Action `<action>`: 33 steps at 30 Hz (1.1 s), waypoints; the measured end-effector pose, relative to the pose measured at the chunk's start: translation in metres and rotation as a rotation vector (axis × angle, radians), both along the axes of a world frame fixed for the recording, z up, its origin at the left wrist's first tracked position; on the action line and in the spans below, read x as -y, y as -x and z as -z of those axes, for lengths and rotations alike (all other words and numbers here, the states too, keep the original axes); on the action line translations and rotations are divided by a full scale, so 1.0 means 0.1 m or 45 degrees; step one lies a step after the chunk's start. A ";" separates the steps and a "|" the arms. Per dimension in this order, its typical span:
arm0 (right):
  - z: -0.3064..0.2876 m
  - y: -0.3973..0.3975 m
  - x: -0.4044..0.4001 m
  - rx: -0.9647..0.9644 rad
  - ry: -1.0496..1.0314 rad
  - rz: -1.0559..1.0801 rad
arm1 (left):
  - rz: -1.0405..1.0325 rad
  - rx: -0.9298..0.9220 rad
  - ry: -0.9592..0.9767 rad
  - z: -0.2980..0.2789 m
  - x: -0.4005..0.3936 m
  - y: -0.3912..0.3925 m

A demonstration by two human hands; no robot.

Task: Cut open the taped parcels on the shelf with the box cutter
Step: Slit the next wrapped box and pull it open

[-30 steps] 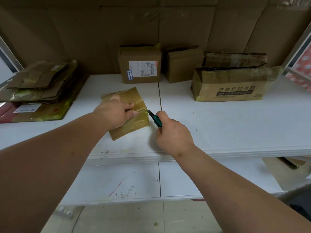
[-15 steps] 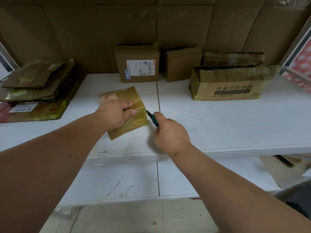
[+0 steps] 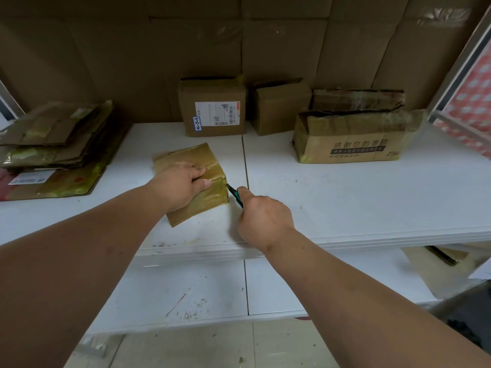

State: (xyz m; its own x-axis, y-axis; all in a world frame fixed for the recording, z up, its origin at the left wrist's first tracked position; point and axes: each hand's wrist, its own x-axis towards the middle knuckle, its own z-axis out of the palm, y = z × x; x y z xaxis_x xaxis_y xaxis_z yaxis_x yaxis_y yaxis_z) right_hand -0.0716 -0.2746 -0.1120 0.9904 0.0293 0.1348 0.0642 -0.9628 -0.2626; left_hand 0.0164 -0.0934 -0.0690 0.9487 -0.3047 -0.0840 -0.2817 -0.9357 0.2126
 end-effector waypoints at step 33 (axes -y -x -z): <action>-0.13 -0.25 0.07 -0.370 -0.310 -0.183 | -0.083 0.115 0.004 -0.22 -0.18 -0.07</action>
State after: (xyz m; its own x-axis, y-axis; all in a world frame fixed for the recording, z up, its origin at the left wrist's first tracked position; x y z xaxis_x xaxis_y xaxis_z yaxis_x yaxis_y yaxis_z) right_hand -0.0468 -0.2815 -0.0993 0.9765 0.1719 -0.1304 0.0829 -0.8569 -0.5087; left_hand 0.0233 -0.0751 -0.0468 0.9702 -0.2424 0.0038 -0.2386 -0.9519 0.1921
